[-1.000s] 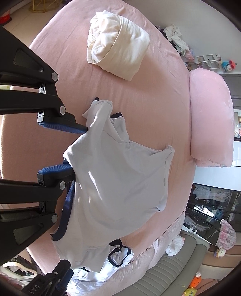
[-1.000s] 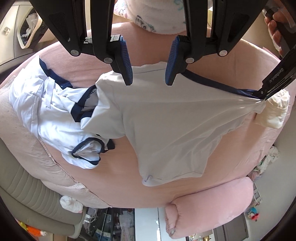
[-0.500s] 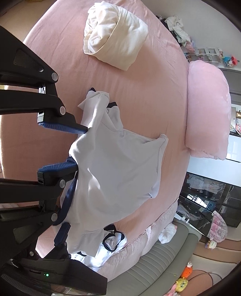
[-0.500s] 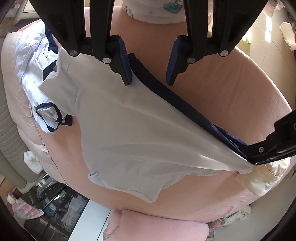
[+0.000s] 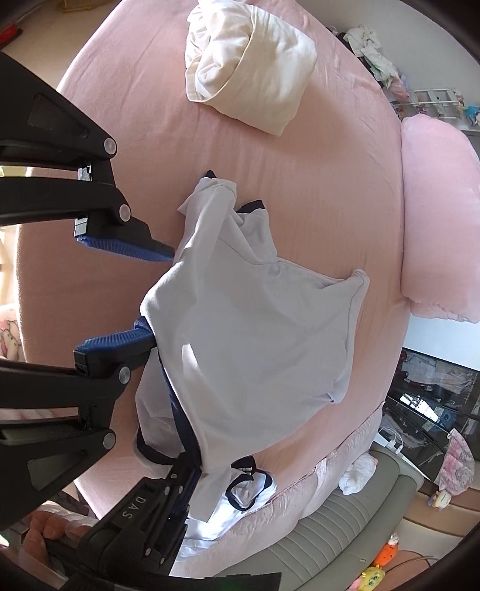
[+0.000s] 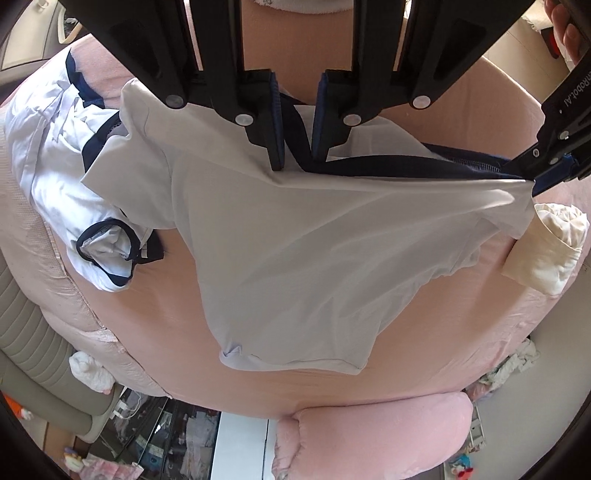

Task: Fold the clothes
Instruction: 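Lift the navy-trimmed hem off the bed with both grippers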

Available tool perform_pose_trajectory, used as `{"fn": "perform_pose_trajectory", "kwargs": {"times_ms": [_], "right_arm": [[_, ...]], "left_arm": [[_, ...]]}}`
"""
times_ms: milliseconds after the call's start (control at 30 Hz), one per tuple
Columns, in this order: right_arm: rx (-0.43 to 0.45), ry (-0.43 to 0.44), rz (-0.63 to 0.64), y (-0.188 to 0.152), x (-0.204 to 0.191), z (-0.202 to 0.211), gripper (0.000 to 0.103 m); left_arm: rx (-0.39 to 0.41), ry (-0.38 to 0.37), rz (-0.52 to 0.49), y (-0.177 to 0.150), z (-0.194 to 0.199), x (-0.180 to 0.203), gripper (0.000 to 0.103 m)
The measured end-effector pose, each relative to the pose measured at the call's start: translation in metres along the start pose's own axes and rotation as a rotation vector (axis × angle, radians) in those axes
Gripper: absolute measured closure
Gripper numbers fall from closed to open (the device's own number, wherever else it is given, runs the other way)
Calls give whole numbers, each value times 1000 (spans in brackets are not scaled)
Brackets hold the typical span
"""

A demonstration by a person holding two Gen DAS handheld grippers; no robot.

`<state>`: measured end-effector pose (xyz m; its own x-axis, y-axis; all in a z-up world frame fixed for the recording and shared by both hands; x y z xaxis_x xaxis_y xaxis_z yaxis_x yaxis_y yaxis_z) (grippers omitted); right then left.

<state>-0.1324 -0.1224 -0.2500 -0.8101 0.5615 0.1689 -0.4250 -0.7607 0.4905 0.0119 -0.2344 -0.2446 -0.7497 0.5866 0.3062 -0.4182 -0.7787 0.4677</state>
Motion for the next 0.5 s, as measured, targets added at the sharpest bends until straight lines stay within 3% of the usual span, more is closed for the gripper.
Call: {"fn": "perform_pose_trajectory", "kwargs": {"times_ms": [100, 267, 367, 500], "right_arm": [[14, 6, -27, 5, 12, 0, 90], [67, 25, -87, 8, 30, 9, 90], [84, 53, -100, 7, 35, 12, 90], [94, 80, -100, 6, 38, 11, 90]], "left_arm": [[-18, -16, -5, 2, 5, 3, 56], [-44, -53, -17, 6, 18, 10, 55], [-59, -76, -24, 8, 25, 13, 50], [-78, -150, -102, 12, 25, 31, 47]]}}
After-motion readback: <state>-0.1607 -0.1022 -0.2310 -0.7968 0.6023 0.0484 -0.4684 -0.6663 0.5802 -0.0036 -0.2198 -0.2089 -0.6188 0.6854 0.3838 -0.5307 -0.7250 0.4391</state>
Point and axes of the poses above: each gripper's, at about its wrist camera, not at the fingertips, and z roughly against the way its jaws point, x to its right, y to its top, the point moved 1 cm from there along -z, roughly the way its jaws point, and after that the axes turned 15 degrees about z, right-handed, at the moved point
